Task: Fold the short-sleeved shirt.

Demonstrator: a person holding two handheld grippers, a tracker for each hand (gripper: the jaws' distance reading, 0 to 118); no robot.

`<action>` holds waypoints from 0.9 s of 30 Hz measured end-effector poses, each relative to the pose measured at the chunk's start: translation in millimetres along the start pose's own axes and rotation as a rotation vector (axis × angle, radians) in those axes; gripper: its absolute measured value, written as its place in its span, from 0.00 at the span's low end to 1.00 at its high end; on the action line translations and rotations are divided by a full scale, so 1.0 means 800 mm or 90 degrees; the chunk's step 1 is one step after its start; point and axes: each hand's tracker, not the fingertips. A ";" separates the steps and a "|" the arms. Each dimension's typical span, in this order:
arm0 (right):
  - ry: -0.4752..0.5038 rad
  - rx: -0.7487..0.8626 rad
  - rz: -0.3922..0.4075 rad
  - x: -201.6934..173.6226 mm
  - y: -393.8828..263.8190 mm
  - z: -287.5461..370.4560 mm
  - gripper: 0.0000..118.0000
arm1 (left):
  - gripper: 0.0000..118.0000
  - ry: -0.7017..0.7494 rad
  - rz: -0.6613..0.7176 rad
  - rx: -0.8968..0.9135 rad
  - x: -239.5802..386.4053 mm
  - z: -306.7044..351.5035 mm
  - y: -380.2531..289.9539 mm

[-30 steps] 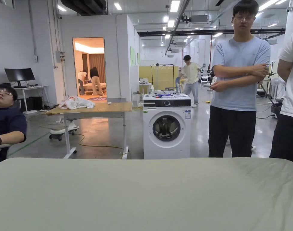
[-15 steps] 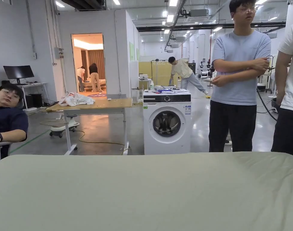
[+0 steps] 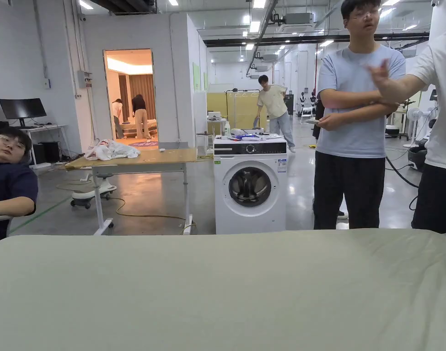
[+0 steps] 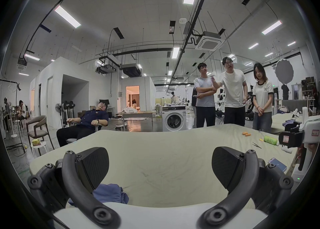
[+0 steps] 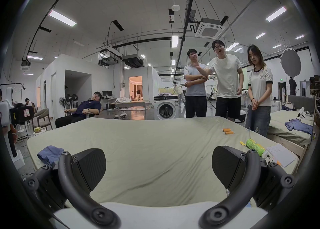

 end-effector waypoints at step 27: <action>-0.132 -0.148 -0.034 -0.045 0.039 -0.024 1.00 | 1.00 -0.013 0.028 -0.022 0.004 -0.014 0.004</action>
